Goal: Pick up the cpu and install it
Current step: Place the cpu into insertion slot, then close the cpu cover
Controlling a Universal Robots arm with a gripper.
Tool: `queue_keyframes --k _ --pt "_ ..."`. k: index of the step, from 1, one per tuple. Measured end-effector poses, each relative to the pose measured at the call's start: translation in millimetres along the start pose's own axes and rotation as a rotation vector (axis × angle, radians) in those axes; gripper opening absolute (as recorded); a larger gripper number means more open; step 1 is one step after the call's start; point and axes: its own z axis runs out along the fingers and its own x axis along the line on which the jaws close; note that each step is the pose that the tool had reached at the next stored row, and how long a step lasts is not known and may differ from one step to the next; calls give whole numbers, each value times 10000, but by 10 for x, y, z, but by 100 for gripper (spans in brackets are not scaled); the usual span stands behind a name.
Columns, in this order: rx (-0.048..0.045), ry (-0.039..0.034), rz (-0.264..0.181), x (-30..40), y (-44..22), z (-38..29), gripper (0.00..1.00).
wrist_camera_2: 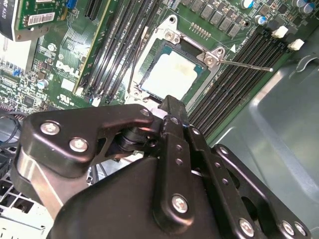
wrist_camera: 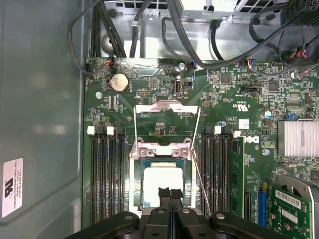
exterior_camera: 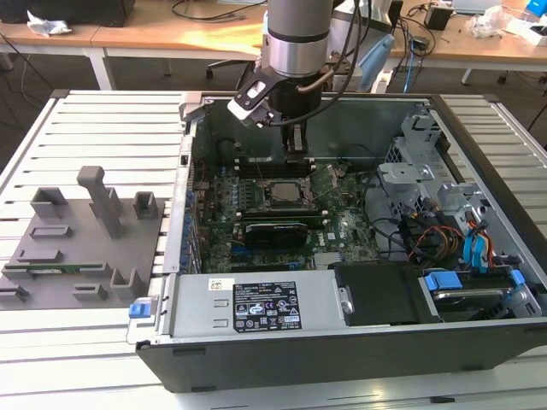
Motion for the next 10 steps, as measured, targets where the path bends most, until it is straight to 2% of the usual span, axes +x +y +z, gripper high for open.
queue_keyframes --k 10 --pt "0 0 0 0 2 0 11"
